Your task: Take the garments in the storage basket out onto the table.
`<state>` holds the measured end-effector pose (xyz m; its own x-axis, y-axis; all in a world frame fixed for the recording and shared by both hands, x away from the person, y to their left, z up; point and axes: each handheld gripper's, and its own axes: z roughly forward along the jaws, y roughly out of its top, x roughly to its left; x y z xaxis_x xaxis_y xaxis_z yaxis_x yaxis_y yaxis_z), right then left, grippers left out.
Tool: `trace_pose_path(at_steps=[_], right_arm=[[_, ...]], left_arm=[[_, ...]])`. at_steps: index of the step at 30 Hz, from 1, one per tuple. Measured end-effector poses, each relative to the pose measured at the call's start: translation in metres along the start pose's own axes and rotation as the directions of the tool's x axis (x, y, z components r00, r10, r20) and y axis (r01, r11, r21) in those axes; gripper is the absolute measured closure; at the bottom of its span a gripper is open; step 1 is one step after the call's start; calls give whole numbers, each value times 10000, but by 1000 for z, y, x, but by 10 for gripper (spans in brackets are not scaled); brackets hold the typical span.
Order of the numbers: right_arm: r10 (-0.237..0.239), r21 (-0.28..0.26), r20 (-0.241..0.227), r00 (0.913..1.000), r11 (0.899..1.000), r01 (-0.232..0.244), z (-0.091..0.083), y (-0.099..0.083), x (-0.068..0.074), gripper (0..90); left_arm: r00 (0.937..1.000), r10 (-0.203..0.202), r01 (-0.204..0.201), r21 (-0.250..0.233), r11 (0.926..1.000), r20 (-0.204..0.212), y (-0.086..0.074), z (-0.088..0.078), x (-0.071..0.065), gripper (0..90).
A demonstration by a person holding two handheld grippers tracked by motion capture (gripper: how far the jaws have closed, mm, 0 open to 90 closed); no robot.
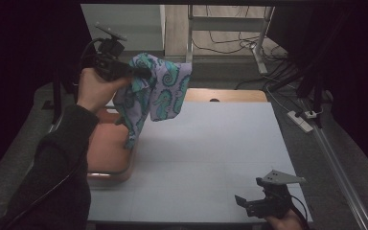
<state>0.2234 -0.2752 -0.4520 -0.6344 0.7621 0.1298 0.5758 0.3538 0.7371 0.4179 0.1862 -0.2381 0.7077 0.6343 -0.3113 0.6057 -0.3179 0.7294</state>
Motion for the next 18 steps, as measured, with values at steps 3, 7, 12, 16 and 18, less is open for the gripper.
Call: trace_pose_path(at_steps=[3, 7, 12, 16, 18], right_arm=[[17, 3, -7, 10000, 10000, -17, 0, 0, 0, 0], [10, -5, -8, 10000, 10000, -10, 0, 0, 0, 0], [20, -9, -10, 10000, 10000, -20, 0, 0, 0, 0], [35, -20, -16, 10000, 10000, -35, 0, 0, 0, 0], [27, -19, -11, 10000, 10000, -27, 0, 0, 0, 0]], left_arm=[[9998, 129, -129, 3, 9999, 176, 6, 6, -7, 753], [9986, 305, -306, 18, 9995, 422, 11, 15, -16, 753], [9956, 520, -527, 63, 9986, 774, 16, 28, -26, 752], [9933, 676, -686, 80, 9976, 940, 21, 37, -34, 752], [9926, 786, -801, 126, 9967, 928, 22, 41, -38, 752]])
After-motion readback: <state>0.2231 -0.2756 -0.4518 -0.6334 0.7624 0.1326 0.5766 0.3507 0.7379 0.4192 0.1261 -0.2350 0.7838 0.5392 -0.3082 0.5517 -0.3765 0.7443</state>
